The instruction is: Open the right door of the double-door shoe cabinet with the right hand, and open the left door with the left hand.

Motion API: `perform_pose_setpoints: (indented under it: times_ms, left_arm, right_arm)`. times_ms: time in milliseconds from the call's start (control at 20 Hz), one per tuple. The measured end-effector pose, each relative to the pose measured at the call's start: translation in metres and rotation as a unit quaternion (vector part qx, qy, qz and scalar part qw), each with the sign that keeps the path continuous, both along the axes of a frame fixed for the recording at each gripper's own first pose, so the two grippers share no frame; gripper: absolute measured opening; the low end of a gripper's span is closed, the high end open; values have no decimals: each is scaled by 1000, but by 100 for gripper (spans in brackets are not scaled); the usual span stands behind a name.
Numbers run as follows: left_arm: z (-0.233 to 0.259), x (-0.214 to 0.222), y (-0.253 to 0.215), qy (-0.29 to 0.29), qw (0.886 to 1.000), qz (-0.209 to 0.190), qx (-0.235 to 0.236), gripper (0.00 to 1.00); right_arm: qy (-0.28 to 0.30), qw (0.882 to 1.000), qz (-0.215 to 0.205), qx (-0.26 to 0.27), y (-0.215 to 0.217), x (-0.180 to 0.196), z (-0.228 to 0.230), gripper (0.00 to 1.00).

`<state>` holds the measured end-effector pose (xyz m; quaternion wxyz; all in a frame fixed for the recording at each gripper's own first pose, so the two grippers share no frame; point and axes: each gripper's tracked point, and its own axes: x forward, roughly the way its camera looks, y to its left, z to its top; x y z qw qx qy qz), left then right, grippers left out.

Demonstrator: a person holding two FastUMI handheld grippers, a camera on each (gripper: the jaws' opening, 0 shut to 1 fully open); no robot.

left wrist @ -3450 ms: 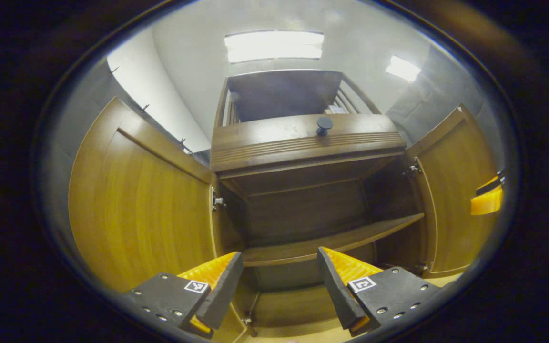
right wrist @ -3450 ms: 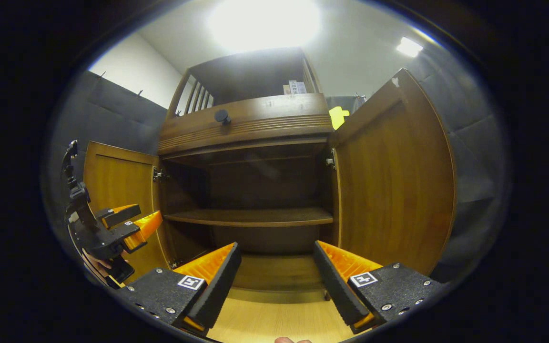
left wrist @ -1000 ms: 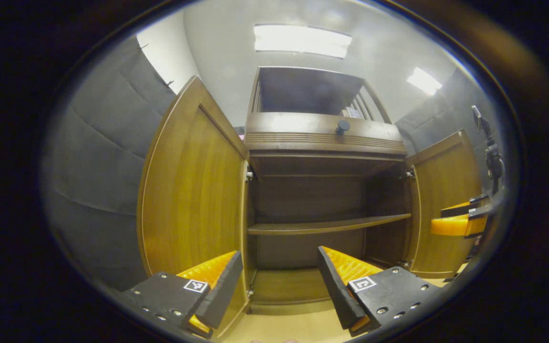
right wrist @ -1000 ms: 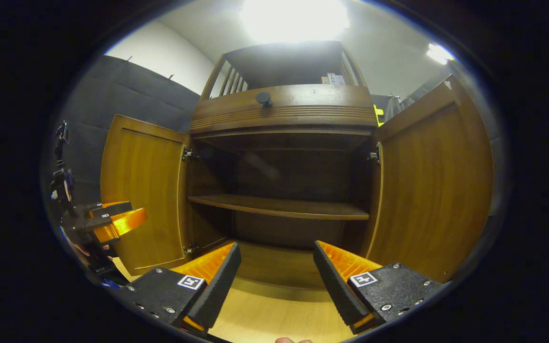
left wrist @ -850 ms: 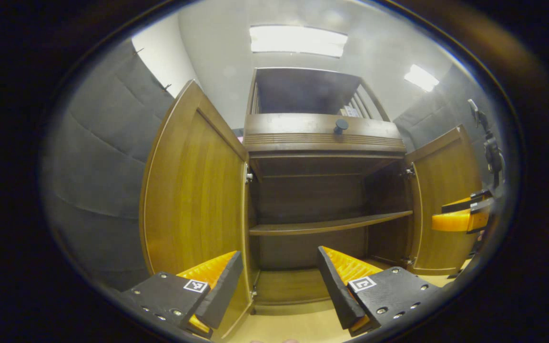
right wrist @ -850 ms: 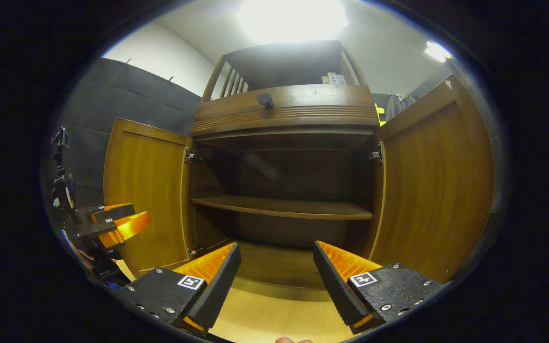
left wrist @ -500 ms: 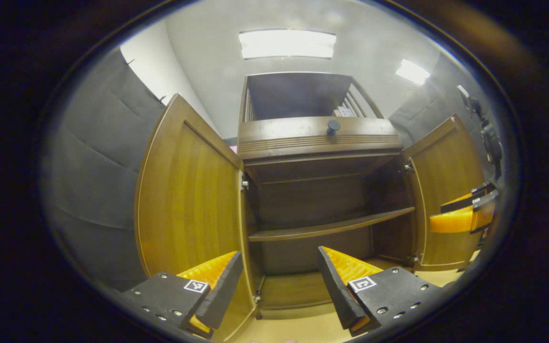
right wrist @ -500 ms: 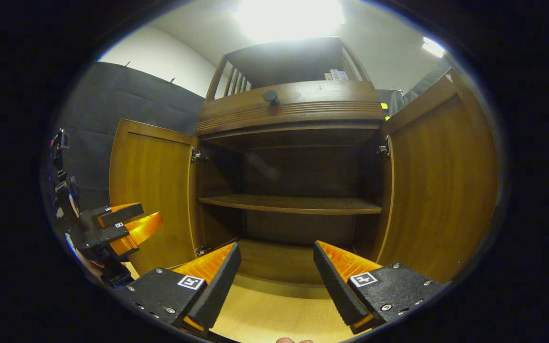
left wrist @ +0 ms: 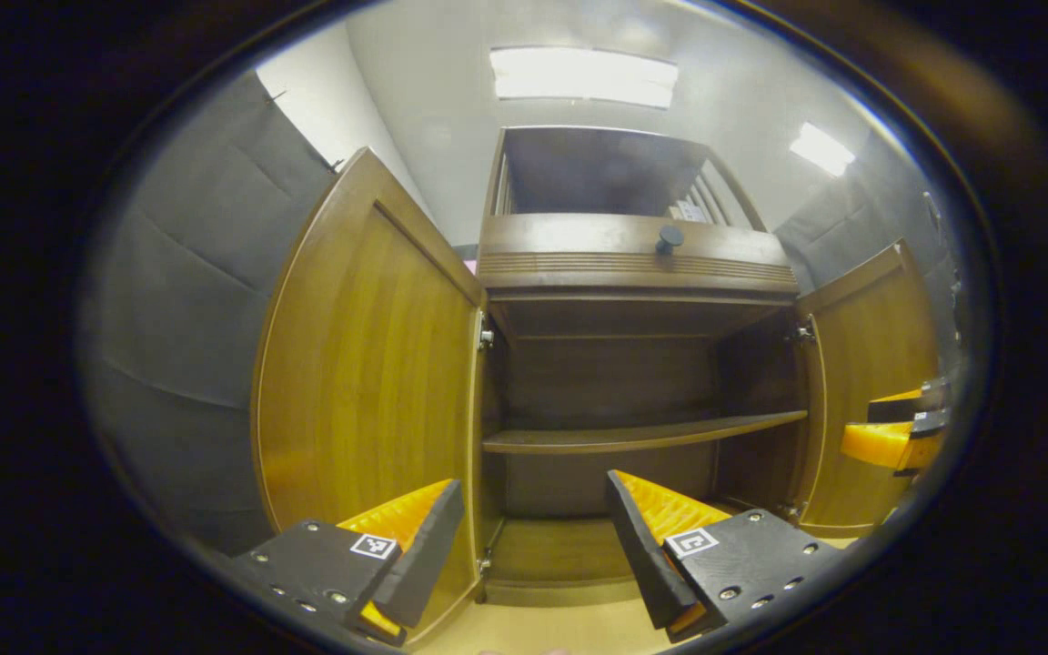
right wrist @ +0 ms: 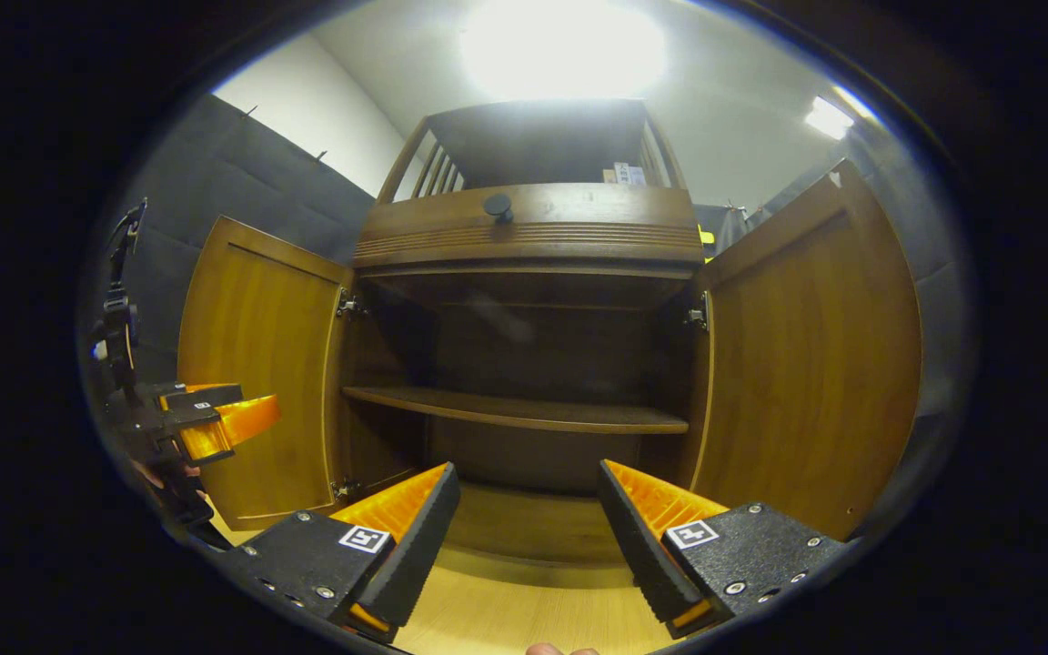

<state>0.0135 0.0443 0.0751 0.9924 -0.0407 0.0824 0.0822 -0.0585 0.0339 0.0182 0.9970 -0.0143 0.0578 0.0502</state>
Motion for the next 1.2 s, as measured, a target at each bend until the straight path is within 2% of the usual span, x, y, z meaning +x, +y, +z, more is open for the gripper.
perform_pose_setpoints:
  times_ms: [250,350,400,650,750,850,1000,1050,1200]
  left_arm:
    - [0,-1,3,14,1000,6,7,97]
    - [-2,-1,1,19,1000,0,7,95]
    - [-3,-1,0,21,1000,-5,7,94]
    - [-3,0,-2,25,999,-23,9,89]
    - [-4,1,-3,25,999,-24,8,87]
    - [-3,1,-5,24,999,-25,6,84]
    - [-4,1,-6,28,999,-23,6,84]
    - [-5,0,-6,31,999,-23,5,84]
    - [-4,-1,-6,33,999,-22,2,84]
  right_arm:
    - [8,1000,13,15,6,11,-14,94]
    - [15,999,17,23,9,11,-21,92]
    - [16,999,17,22,7,11,-22,94]
    - [4,1000,2,15,0,11,-20,94]
    - [6,1000,2,13,-1,11,-22,92]
    - [3,1000,-1,6,-2,11,-22,94]
    - [6,1000,4,6,1,9,-26,94]
    - [7,1000,5,6,2,9,-26,92]
    - [5,1000,4,4,1,8,-26,94]
